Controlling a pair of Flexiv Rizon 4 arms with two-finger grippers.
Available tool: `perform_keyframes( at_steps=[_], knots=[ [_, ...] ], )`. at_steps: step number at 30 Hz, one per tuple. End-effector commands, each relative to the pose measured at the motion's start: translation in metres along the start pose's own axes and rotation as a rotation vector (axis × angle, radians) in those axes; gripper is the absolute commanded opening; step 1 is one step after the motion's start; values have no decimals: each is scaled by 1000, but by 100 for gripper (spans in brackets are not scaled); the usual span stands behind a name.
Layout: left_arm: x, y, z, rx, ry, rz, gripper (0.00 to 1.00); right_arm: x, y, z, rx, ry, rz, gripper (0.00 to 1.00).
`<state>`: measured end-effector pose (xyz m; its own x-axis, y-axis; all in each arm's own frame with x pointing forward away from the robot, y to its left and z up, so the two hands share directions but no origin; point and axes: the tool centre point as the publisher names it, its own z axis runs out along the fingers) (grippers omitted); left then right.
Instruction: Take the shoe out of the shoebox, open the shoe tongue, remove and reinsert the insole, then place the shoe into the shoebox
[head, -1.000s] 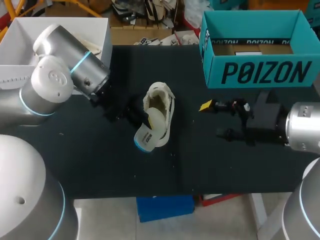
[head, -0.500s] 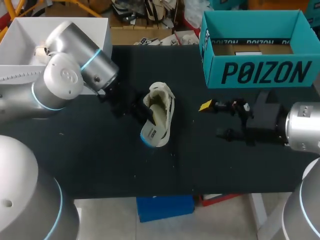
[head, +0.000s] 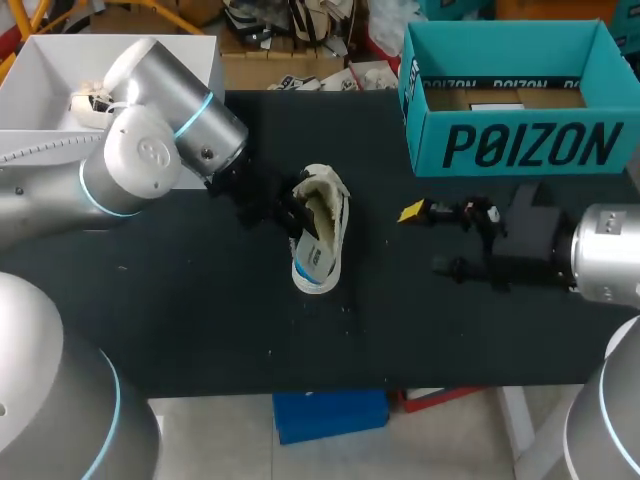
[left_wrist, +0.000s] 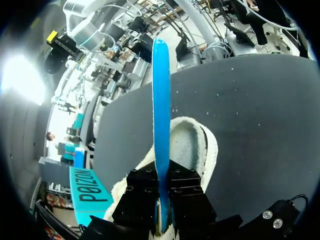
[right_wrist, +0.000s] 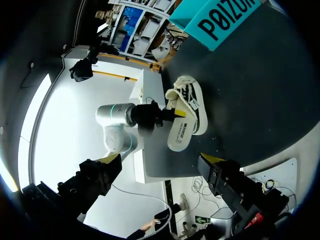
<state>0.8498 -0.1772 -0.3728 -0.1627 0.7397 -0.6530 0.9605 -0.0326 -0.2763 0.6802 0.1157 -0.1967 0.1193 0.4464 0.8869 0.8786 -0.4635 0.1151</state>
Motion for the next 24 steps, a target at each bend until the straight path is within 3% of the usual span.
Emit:
perform_keyframes(
  at_steps=[1, 18, 20, 22, 24],
  knots=[
    [-4, 3, 5, -19, 8, -2, 0, 0, 0, -1, 1, -1, 0, 100],
    [-6, 17, 7, -81, 22, -8, 0, 0, 0, -1, 1, -1, 0, 100],
    [-8, 15, 5, -82, 19, -7, 22, 0, 0, -1, 1, -1, 0, 100],
    [-10, 13, 3, -84, 16, -4, 30, 0, 0, -1, 1, -1, 0, 100],
    [-12, 9, 0, -84, 14, -3, 70, 0, 0, -1, 1, -1, 0, 100]
  ],
)
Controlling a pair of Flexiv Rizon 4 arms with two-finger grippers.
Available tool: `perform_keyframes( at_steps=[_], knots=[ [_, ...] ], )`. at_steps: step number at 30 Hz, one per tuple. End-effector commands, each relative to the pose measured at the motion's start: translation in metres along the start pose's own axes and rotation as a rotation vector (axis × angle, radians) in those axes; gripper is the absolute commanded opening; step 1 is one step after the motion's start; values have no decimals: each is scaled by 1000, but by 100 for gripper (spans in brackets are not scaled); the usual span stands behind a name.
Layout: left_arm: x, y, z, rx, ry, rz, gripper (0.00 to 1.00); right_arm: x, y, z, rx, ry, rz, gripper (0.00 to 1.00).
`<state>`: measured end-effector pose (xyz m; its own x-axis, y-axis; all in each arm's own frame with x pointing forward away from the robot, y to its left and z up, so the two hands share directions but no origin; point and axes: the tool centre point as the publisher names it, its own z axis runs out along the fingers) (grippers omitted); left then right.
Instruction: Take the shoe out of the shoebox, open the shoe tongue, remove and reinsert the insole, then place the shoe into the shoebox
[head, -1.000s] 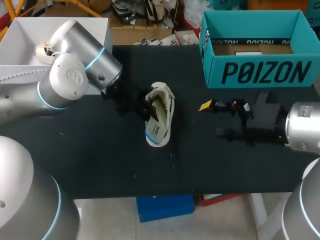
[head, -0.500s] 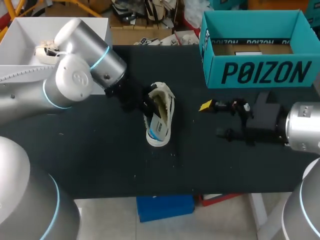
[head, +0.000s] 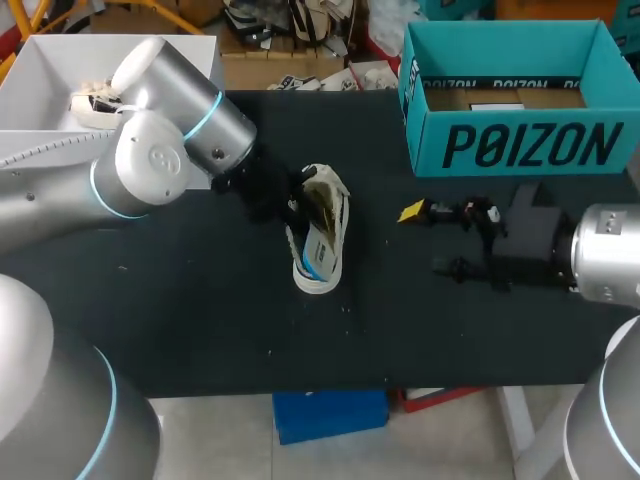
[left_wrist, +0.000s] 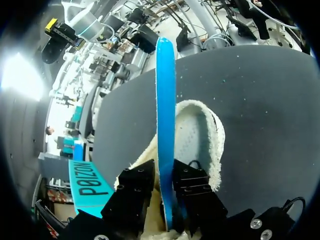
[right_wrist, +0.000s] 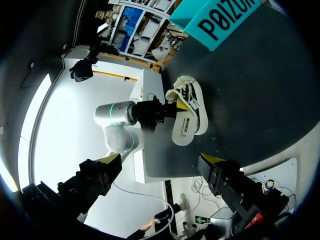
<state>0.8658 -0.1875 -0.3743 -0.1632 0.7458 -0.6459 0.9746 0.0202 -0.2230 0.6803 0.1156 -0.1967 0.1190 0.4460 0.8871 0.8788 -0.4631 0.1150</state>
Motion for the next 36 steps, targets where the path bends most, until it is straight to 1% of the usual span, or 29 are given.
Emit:
perform_keyframes(
  at_steps=[1, 2, 7, 11, 13, 16, 17, 18, 22, 23, 24, 25, 26, 27, 28, 29, 36],
  knots=[
    [-3, -8, -6, -8, 4, 1, 92, 0, 0, -1, 1, -1, 1, 100],
    [-4, -10, -8, -9, 0, 5, 100, 0, 0, -1, 1, -1, 1, 100],
    [-8, -19, -13, 0, -13, 8, 99, 0, 0, -1, 1, -1, 1, 100],
    [-7, -27, -15, 5, -14, 11, 89, 0, 0, -1, 1, -1, 1, 100],
    [-7, -32, -16, 11, -11, 16, 80, 0, 0, -1, 1, -1, 1, 100],
    [-6, -36, -17, 20, -4, 20, 72, 0, 0, -1, 1, -1, 1, 100],
    [-6, -38, -18, 22, -2, 22, 67, 0, 0, -1, 1, -1, 1, 100],
    [-5, -40, -18, 27, 3, 23, 49, 0, 0, -1, 1, -1, 1, 100],
    [-1, -46, -18, 38, 25, 24, 39, 0, 0, -1, 1, -1, 1, 100],
    [-1, -46, -18, 38, 25, 24, 39, 0, 0, -1, 1, -1, 1, 100],
    [0, -49, -18, 41, 30, 27, 35, 0, 0, -1, 1, -1, 1, 100],
    [1, -51, -18, 43, 35, 30, 29, 0, 0, -1, 1, -1, 1, 100],
    [1, -51, -18, 44, 35, 30, 27, 0, 0, -1, 1, -1, 1, 100],
    [2, -53, -18, 49, 42, 30, 21, 0, 0, -1, 1, -1, 1, 100],
    [2, -54, -19, 49, 42, 31, 19, 0, 0, -1, 1, -1, 1, 100],
    [3, -54, -18, 51, 44, 32, 0, 0, 0, -1, 1, -1, 1, 100],
    [4, -52, -16, 40, 49, 38, 0, 0, 0, -1, 1, -1, 1, 100]
  ],
)
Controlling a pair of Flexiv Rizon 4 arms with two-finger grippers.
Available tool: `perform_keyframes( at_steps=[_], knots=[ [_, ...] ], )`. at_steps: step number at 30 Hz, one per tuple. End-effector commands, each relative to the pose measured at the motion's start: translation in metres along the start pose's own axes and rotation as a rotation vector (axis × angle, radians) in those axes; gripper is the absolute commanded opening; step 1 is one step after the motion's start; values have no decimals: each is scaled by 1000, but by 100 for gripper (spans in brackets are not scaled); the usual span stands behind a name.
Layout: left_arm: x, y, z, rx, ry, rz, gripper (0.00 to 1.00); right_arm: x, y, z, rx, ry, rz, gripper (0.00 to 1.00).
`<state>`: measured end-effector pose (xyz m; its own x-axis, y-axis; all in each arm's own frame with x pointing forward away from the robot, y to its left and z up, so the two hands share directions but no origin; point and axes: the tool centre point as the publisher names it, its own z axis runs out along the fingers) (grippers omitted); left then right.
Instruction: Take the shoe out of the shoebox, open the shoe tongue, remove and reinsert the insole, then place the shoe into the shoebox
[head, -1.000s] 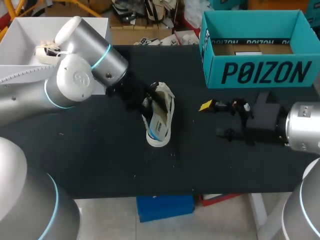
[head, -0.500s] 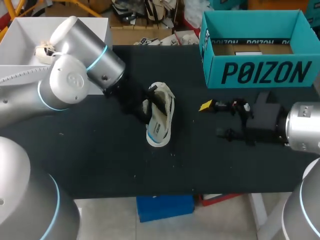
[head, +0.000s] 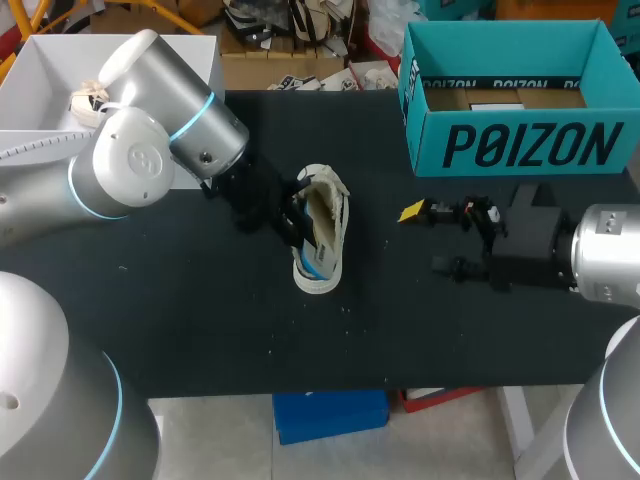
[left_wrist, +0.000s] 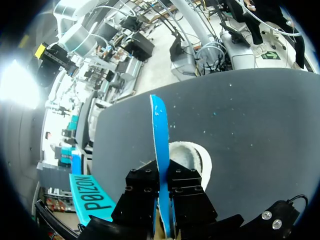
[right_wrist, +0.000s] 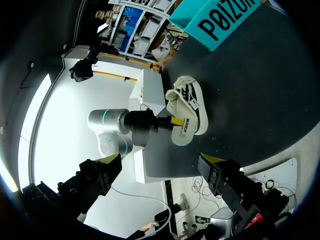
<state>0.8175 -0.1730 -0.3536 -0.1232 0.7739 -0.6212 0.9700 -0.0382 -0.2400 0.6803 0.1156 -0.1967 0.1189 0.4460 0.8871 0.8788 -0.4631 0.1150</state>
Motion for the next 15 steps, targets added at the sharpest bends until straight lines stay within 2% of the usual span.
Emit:
perform_keyframes(
  at_steps=[1, 15],
  knots=[
    [-1, 0, 2, -15, -2, 5, 0, 0, 0, -1, 1, -1, 1, 100],
    [-3, 14, 4, -55, -33, -2, 0, 0, 0, -1, 1, -1, 1, 100]
  ],
)
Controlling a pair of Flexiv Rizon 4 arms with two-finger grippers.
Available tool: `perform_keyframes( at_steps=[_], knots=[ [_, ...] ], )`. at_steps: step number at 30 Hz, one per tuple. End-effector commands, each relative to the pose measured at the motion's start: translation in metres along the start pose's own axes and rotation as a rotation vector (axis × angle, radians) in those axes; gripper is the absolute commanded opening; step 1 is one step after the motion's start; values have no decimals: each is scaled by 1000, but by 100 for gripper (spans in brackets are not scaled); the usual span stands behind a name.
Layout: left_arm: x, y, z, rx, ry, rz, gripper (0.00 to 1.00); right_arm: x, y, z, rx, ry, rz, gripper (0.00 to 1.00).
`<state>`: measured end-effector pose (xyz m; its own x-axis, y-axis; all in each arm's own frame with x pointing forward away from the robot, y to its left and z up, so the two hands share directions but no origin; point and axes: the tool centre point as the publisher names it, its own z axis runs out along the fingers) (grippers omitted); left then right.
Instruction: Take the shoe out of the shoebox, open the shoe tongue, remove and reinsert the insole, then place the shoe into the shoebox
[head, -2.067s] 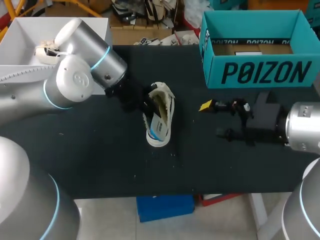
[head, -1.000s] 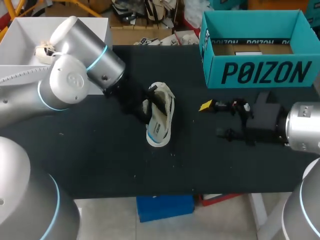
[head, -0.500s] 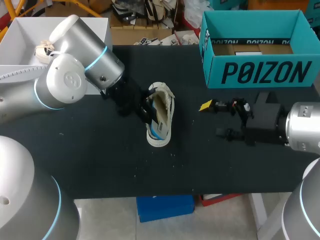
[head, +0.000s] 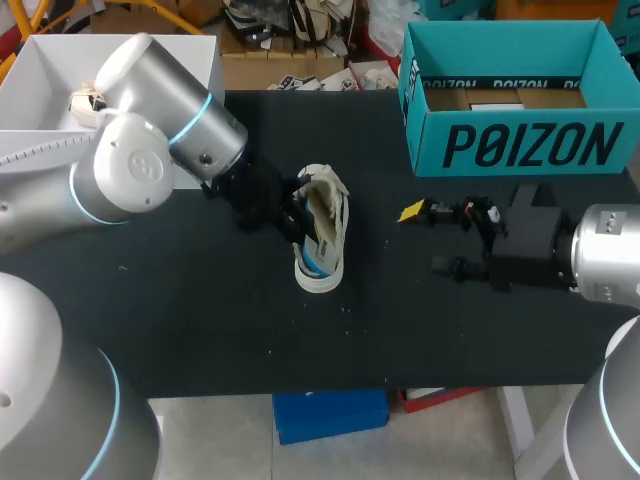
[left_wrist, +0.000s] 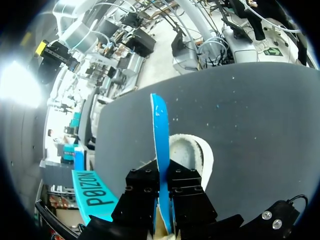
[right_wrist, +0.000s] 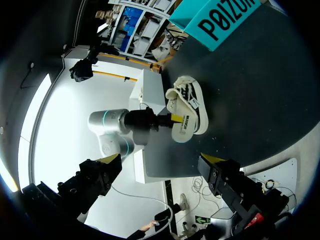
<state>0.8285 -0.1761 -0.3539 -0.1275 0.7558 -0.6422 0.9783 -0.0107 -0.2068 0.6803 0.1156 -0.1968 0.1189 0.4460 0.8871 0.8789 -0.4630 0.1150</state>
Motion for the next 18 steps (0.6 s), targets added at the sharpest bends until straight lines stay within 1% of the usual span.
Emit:
perform_keyframes(
  at_steps=[1, 5, 11, 18],
  knots=[
    [1, 3, 5, -14, -5, -7, 0, 0, 0, -1, 1, -1, 1, 100],
    [5, 5, 7, -23, -4, -17, 0, 0, 0, -1, 1, -1, 1, 100],
    [6, 7, 6, -63, -11, -25, 0, 0, 0, -1, 1, -1, 1, 100],
    [9, 18, 4, -99, -16, -35, 0, 0, 0, -1, 1, -1, 1, 100]
  ],
)
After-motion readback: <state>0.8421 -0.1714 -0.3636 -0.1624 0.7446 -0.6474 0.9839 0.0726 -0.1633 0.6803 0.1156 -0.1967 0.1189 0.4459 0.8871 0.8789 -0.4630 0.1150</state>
